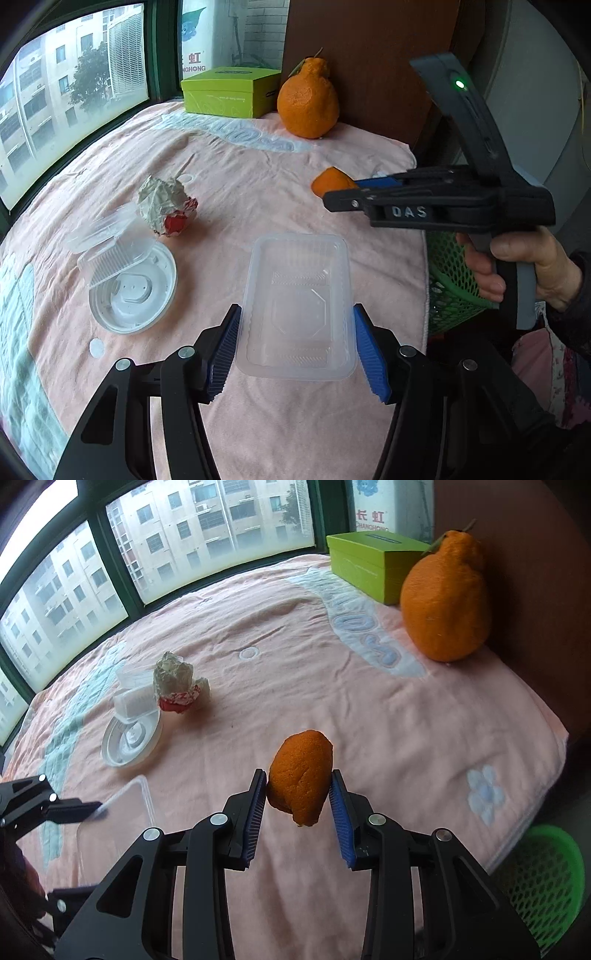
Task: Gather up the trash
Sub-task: 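Grasp the orange peel with the right tool while the left tool grasps the clear rectangular tray, then carry the peel and tray over the green wastebasket and open both tools, then move both open tools back over the window seat, then grasp the crumpled paper wrapper with the right tool while the left tool grasps the clear round lid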
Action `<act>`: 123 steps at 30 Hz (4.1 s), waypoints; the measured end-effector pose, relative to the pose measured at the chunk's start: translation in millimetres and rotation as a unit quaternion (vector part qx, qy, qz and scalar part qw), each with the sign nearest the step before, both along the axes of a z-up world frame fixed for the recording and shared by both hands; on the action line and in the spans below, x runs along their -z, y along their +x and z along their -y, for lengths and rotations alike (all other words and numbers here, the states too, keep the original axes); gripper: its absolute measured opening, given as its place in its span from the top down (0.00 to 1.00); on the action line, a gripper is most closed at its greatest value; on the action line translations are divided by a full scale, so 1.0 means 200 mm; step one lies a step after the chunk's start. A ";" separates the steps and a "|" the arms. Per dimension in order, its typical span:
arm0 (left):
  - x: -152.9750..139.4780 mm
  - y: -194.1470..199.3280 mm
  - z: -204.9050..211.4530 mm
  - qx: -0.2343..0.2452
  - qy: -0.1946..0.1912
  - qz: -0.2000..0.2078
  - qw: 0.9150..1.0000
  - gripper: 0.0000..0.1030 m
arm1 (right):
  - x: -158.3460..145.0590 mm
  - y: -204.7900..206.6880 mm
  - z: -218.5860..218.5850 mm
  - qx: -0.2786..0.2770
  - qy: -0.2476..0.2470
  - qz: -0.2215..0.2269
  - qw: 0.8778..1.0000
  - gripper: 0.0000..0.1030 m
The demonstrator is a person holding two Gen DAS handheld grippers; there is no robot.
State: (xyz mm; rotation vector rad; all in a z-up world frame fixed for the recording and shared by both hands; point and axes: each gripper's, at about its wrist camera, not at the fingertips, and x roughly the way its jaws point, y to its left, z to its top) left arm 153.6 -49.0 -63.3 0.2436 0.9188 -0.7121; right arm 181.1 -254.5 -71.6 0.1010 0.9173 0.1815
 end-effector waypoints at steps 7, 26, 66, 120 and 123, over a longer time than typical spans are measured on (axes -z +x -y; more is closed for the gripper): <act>-0.09 -0.11 0.23 0.027 -0.019 0.009 0.999 0.44 | 0.09 -0.37 0.37 0.078 -0.005 -0.031 0.996 0.66; -0.05 -0.32 0.92 0.093 0.005 -0.014 0.996 0.44 | 0.29 -0.72 1.07 0.208 0.011 -0.072 0.975 0.50; 0.10 -0.33 1.27 0.077 0.038 -0.043 0.995 0.33 | -0.06 -1.08 1.12 0.235 0.068 0.041 0.969 0.35; -0.16 0.56 -0.75 -0.329 0.009 -0.005 0.944 0.14 | -0.03 0.50 -0.54 -0.084 0.080 -0.014 0.993 0.35; -0.15 0.64 -0.74 -0.321 0.004 -0.018 0.947 0.11 | 0.02 0.57 -0.57 -0.083 0.071 -0.023 0.994 0.41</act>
